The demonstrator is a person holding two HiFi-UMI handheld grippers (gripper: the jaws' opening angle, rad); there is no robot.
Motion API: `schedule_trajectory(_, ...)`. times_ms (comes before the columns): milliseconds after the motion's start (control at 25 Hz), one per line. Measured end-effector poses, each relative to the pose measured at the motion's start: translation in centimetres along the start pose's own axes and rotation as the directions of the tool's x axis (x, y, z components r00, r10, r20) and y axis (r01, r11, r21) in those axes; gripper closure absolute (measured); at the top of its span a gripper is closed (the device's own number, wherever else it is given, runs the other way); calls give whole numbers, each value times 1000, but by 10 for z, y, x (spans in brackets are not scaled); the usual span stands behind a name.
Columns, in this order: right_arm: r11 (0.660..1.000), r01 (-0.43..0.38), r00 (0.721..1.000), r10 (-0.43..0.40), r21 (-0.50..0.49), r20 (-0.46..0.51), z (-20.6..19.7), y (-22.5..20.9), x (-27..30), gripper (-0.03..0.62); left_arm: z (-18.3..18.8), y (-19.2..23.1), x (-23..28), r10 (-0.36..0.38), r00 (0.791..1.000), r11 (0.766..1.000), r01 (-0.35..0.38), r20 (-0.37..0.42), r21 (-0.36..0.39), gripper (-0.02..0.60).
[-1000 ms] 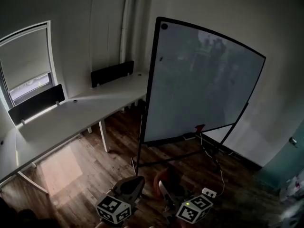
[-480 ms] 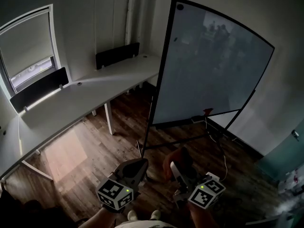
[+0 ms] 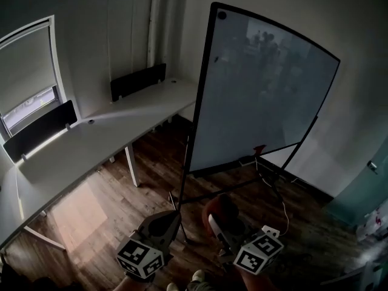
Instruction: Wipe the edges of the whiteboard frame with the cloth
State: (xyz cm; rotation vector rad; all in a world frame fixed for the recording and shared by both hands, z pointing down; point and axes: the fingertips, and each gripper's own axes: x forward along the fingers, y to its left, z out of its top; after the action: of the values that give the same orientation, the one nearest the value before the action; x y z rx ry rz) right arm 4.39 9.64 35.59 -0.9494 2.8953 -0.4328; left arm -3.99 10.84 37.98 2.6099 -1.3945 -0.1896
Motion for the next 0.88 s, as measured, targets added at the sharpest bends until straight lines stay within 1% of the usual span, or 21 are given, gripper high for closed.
schedule_trajectory(240, 999, 1, 999, 1, -46, 49, 38, -33, 28, 546, 23, 20, 42, 1, 1000, 999, -2, 9, 37, 574)
schedule_trajectory(360, 998, -33, 996, 37, -51, 86, 60, -55, 48, 545, 38, 31, 71, 12, 1000, 997, -13, 16, 73, 574)
schedule_trajectory(480, 994, -89, 989, 95, -60, 114, 83, -74, 69, 546, 53, 40, 99, 19, 1000, 994, -21, 15, 111, 574)
schedule_trajectory(640, 985, -143, 978, 156, -96, 136, 119, -100, 93, 546, 73, 52, 139, 43, 999, 990, -47, 31, 136, 574)
schedule_trajectory(760, 980, -160, 970, 179, -118, 165, 148, -119, 109, 546, 90, 61, 166, 60, 997, 986, -68, 53, 153, 574)
schedule_trajectory(880, 977, -165, 958, 191, -133, 215, 183, -132, 124, 546, 110, 67, 191, 60, 995, 983, -72, 74, 167, 574)
